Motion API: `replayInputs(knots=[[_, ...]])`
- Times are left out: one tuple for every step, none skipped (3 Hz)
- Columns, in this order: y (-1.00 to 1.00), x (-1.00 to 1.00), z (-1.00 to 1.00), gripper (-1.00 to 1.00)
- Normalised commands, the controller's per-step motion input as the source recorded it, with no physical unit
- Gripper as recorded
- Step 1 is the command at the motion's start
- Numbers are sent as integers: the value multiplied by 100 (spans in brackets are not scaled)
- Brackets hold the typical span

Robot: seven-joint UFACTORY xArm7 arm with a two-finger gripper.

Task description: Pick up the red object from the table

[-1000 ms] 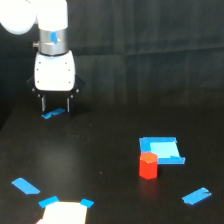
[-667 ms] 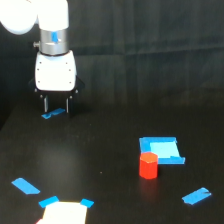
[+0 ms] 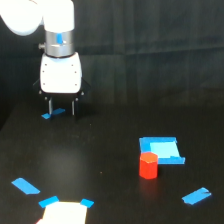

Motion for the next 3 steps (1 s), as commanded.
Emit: replayInputs(knots=[[-3, 91, -71, -89], [-97, -20, -100, -2], [-100, -4, -100, -39]])
